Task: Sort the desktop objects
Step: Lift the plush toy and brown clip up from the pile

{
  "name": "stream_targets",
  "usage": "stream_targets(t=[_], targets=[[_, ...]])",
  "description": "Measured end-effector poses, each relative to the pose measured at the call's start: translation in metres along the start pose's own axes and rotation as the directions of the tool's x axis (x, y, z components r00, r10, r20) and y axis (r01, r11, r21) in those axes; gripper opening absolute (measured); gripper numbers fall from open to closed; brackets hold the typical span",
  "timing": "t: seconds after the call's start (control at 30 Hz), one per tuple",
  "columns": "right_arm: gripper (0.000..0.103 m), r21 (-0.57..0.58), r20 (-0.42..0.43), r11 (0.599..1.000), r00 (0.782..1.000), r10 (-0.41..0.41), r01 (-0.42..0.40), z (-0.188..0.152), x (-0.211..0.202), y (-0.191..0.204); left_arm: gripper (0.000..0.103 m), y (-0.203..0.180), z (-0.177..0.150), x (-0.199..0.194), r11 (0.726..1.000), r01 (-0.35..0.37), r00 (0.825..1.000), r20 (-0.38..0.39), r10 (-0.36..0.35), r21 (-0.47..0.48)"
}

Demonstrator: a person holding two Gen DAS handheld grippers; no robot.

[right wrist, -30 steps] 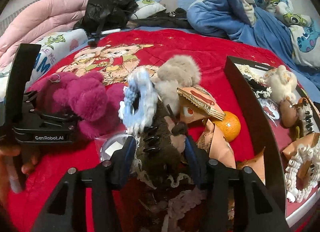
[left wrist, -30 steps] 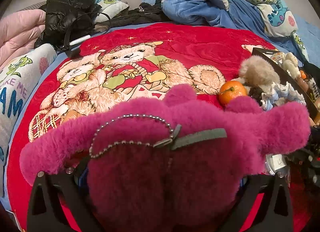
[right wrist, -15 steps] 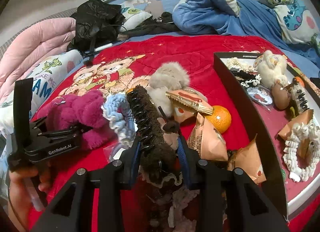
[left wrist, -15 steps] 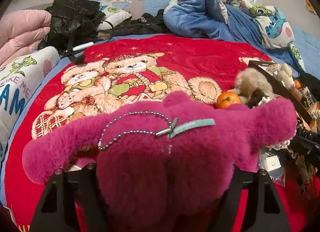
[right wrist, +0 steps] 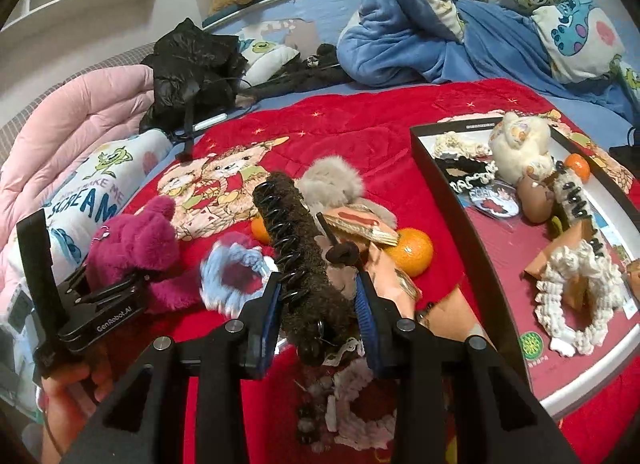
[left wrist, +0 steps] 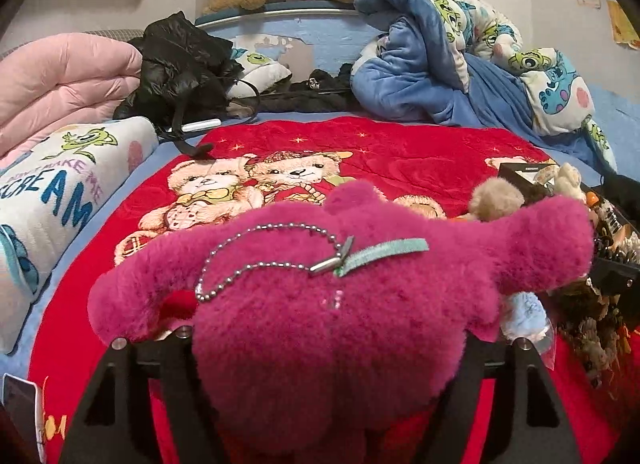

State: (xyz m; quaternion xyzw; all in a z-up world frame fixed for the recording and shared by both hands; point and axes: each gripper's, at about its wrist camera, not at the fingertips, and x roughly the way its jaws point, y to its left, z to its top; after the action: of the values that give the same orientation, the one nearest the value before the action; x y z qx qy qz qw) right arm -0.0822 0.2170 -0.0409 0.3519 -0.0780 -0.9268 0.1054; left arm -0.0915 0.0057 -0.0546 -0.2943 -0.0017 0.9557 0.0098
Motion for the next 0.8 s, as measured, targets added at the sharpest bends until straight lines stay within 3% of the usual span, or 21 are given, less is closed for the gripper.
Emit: stream_targets(t=[0.27, 0.5, 0.8], targets=[[0.034, 0.019, 0.019, 1.000, 1.000, 0.003, -0.004, -0.005, -0.019, -0.013, 0.076, 0.002, -0.011, -0.018, 1.000, 0.007, 1.000, 0.014, -0.007, -0.022], [0.034, 0.053, 0.042, 0.999, 0.999, 0.007, -0.009, -0.009, -0.038, -0.031, 0.076, 0.006, -0.023, -0.047, 0.997, -0.049, 0.995, 0.079, 0.053, -0.054], [0.032, 0.085, 0.058, 0.994, 0.997, 0.057, -0.062, -0.017, -0.060, -0.042, 0.076, 0.007, -0.039, -0.064, 0.995, -0.028, 0.997, 0.064, 0.034, -0.092]])
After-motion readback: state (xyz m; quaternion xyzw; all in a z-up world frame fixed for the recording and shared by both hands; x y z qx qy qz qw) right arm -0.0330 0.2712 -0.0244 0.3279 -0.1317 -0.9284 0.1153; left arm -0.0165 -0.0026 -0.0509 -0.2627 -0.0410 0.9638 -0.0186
